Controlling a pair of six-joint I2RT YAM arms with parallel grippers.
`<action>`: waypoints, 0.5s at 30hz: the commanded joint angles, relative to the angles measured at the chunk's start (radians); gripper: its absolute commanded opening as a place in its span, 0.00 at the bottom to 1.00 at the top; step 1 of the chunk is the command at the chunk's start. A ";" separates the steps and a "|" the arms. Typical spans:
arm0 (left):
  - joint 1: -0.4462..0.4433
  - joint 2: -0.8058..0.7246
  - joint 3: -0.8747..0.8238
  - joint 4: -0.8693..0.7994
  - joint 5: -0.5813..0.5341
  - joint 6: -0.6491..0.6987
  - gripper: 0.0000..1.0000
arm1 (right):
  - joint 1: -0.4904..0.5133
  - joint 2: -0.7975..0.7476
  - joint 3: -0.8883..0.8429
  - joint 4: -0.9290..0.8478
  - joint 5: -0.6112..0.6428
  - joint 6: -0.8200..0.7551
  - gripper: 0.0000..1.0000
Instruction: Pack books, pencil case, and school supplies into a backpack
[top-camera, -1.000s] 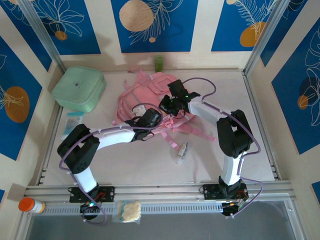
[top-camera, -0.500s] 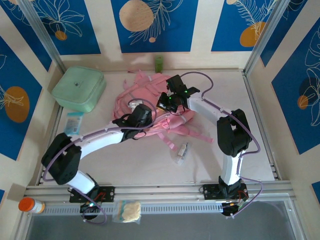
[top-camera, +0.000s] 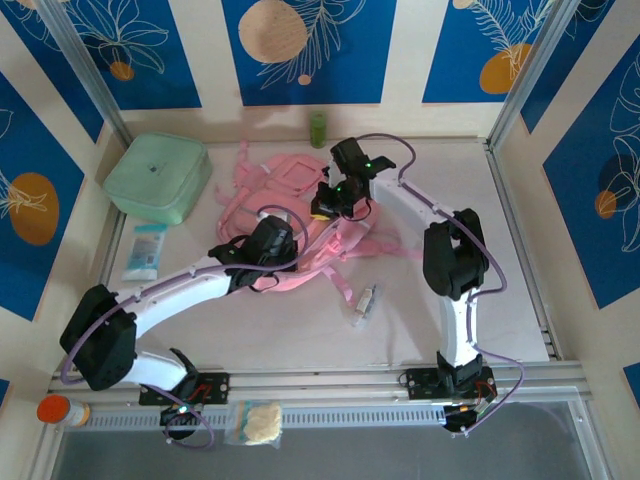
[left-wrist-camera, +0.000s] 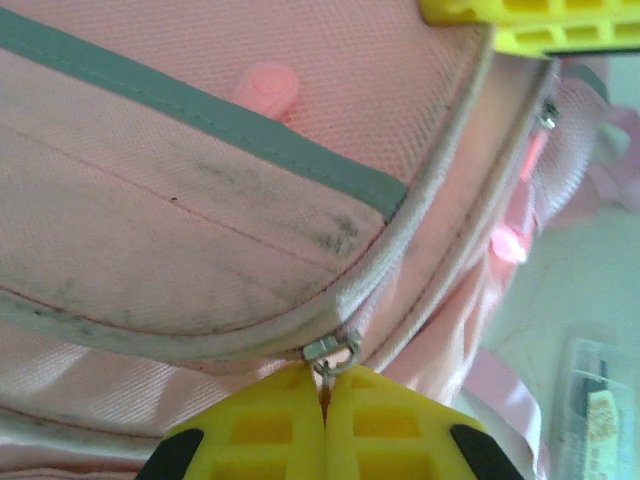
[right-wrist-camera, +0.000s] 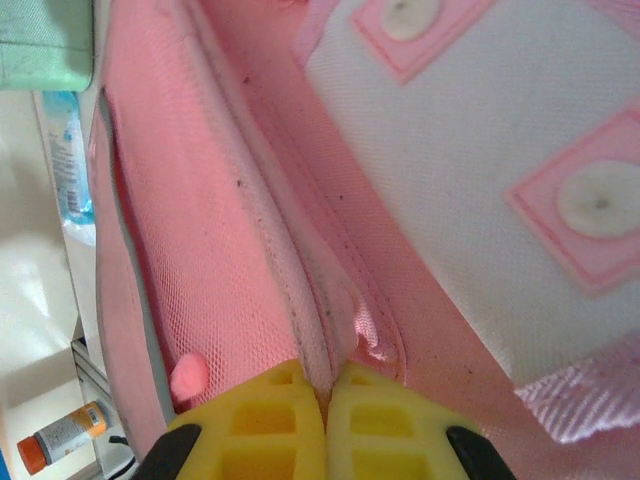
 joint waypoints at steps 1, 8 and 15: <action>-0.031 0.033 0.040 -0.071 0.079 0.005 0.00 | -0.053 0.032 0.095 0.038 0.056 -0.052 0.00; 0.025 0.041 0.036 -0.065 0.092 0.039 0.00 | -0.051 -0.110 -0.129 0.131 -0.032 0.064 0.23; 0.026 0.050 0.028 0.000 0.132 0.051 0.00 | 0.003 -0.265 -0.431 0.331 -0.123 0.321 0.46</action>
